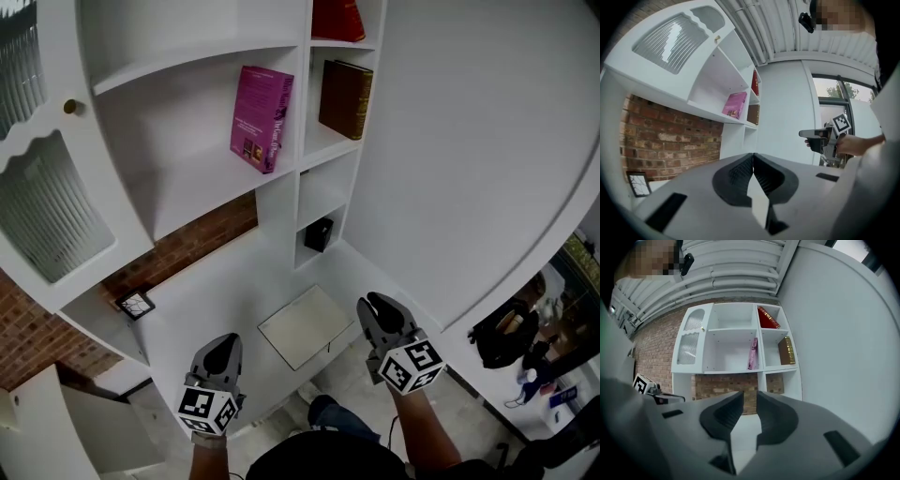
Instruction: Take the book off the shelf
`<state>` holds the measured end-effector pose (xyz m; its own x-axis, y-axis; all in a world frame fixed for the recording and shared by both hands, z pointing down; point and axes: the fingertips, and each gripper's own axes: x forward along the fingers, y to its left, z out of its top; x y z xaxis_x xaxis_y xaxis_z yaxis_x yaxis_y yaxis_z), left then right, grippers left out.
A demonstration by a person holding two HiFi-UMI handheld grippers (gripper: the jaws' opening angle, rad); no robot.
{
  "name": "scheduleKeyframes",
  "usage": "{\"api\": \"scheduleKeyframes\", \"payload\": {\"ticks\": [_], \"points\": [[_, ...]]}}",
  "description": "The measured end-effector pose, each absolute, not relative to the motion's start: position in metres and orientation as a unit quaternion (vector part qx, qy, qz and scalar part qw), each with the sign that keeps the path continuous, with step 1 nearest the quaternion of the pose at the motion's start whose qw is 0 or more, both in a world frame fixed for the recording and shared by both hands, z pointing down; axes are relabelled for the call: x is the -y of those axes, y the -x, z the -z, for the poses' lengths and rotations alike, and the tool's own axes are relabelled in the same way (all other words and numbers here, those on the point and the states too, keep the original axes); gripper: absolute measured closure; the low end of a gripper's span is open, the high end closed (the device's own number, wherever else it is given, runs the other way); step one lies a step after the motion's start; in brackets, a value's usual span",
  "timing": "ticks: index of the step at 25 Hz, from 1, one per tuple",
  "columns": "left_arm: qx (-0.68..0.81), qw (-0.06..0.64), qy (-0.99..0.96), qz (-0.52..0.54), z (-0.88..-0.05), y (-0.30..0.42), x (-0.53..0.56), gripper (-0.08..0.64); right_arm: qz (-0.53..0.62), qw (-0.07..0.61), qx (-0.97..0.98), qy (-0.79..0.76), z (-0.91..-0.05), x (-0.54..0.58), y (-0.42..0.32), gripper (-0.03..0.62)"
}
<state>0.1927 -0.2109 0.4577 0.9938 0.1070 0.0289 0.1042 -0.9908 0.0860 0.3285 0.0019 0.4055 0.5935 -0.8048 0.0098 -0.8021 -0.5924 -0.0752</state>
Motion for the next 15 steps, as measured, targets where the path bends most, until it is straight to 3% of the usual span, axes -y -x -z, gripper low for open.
{"api": "scheduleKeyframes", "payload": {"ticks": [15], "points": [[0.045, 0.034, -0.998, -0.016, -0.439, -0.245, 0.277, 0.551, -0.006, 0.039, -0.530, 0.847, -0.355, 0.123, -0.443, 0.465]]}}
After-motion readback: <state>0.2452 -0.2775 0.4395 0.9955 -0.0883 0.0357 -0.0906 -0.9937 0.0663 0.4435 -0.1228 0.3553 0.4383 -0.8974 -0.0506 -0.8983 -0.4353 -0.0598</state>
